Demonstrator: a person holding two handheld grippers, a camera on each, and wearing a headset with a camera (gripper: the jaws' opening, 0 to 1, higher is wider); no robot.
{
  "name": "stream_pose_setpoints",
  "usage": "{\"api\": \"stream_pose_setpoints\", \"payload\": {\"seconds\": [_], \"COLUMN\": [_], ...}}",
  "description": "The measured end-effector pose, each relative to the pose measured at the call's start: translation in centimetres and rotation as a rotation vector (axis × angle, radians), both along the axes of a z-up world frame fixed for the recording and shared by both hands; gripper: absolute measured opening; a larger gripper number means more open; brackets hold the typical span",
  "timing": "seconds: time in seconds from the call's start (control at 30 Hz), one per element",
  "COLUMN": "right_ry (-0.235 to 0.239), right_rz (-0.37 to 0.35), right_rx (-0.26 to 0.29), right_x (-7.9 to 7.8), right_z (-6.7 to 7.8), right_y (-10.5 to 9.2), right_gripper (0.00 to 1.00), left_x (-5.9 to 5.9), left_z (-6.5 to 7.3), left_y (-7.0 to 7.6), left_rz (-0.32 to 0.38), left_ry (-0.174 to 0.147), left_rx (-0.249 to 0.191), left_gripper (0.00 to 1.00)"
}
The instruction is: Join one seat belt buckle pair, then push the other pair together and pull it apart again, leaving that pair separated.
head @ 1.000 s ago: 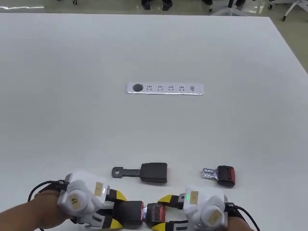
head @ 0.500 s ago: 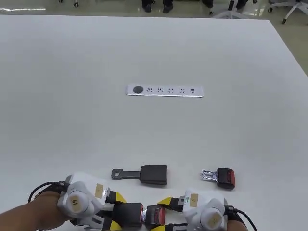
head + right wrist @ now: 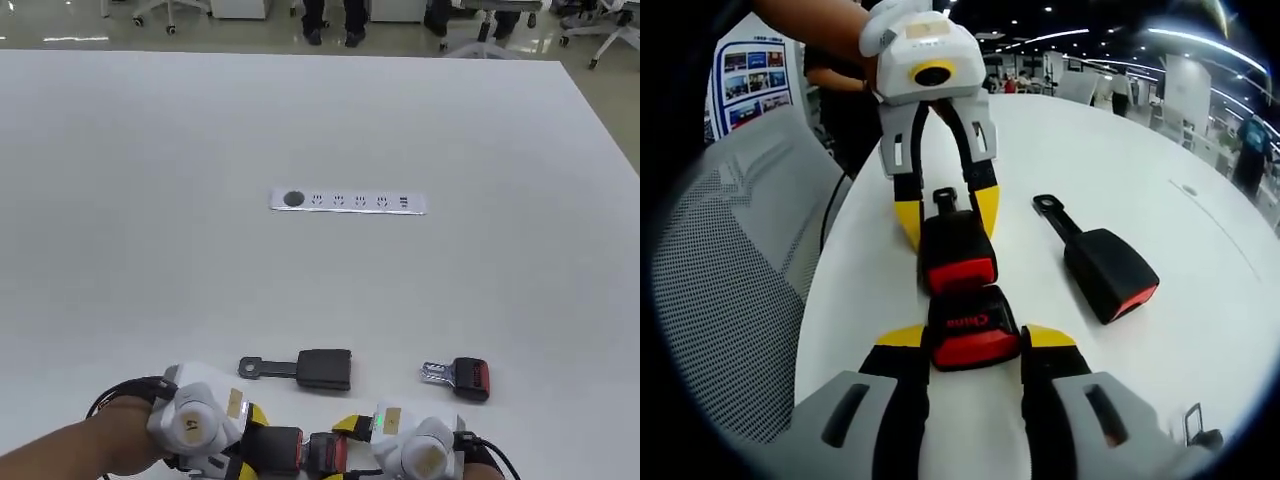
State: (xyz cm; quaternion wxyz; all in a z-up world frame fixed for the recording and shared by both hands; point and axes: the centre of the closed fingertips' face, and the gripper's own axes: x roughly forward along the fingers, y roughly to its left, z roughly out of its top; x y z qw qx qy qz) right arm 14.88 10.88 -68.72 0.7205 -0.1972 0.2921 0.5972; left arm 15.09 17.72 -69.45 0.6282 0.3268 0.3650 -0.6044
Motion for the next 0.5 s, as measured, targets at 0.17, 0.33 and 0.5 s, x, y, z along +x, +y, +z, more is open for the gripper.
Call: {"api": "stream_pose_setpoints", "payload": {"seconds": [0.17, 0.33, 0.5], "right_ry": [-0.017, -0.012, 0.021], "right_rz": [0.003, -0.035, -0.122], "right_rx": [-0.02, -0.02, 0.027], "right_x": [0.0, -0.3, 0.6], "right_z": [-0.4, -0.4, 0.6], "right_y": [0.0, 0.2, -0.2], "right_gripper": [0.34, 0.41, 0.6], "left_x": [0.0, -0.1, 0.3], "left_z": [0.1, 0.5, 1.7], "left_y": [0.0, 0.3, -0.2], "left_rz": [0.023, 0.077, 0.146], "left_ry": [-0.019, -0.032, -0.039], "left_rx": [0.022, 0.028, -0.036], "left_gripper": [0.35, 0.52, 0.6]}}
